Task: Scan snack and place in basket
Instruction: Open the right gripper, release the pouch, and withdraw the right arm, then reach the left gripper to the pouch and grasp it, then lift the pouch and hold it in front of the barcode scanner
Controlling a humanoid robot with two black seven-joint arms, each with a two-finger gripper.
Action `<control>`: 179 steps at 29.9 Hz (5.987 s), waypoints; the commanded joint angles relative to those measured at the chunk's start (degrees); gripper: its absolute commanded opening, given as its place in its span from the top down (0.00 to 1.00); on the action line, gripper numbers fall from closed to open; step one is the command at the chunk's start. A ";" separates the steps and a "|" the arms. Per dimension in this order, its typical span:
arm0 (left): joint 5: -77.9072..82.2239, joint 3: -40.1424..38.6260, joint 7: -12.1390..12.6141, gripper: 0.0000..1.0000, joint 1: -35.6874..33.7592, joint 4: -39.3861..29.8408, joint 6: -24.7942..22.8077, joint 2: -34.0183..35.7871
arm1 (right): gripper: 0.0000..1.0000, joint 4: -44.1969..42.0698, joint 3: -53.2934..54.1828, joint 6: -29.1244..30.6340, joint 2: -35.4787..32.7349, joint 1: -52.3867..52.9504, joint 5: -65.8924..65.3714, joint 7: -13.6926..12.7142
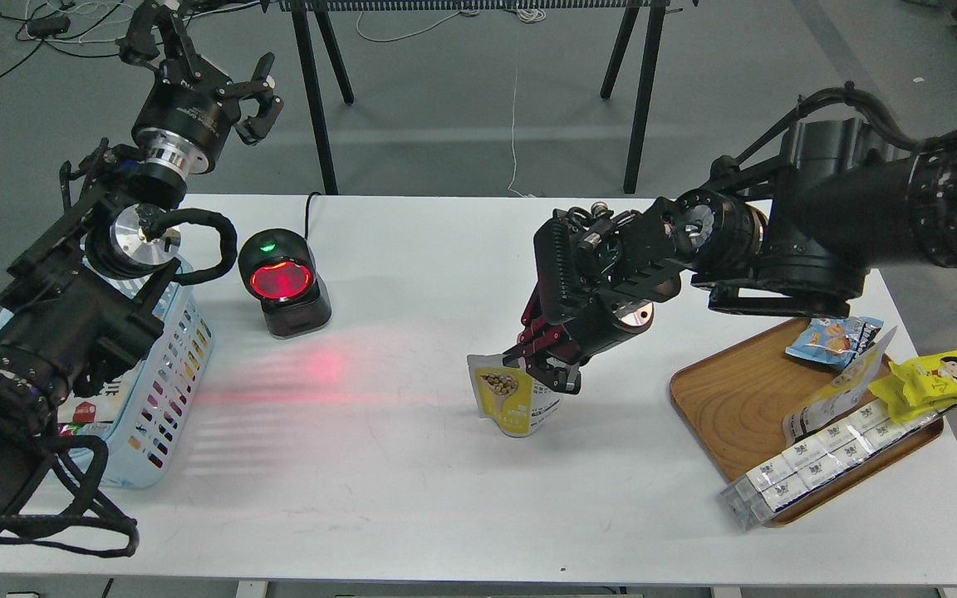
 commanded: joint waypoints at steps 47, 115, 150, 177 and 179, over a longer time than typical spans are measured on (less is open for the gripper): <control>0.00 6.67 2.64 0.01 -7.10 -0.79 -1.48 2.92 | 0.05 1.15 17.17 5.71 -30.70 -0.83 32.44 0.00; 124.73 50.19 5.54 0.49 -16.60 -49.04 -5.14 0.64 | 0.01 -28.74 101.21 36.56 -23.76 -59.91 104.36 -5.76; 124.73 49.31 1.15 1.00 -17.04 -53.70 -5.14 10.21 | 0.01 -28.92 101.73 36.83 -23.76 -59.82 104.36 -5.76; 124.73 42.71 -5.53 1.00 -16.68 -62.40 -5.01 37.20 | 0.01 -29.01 101.73 36.74 -23.76 -59.64 104.36 -5.67; 124.73 42.80 -5.53 1.00 -16.68 -62.32 -4.57 37.55 | 0.01 -29.01 101.73 36.74 -23.76 -59.56 104.36 -5.67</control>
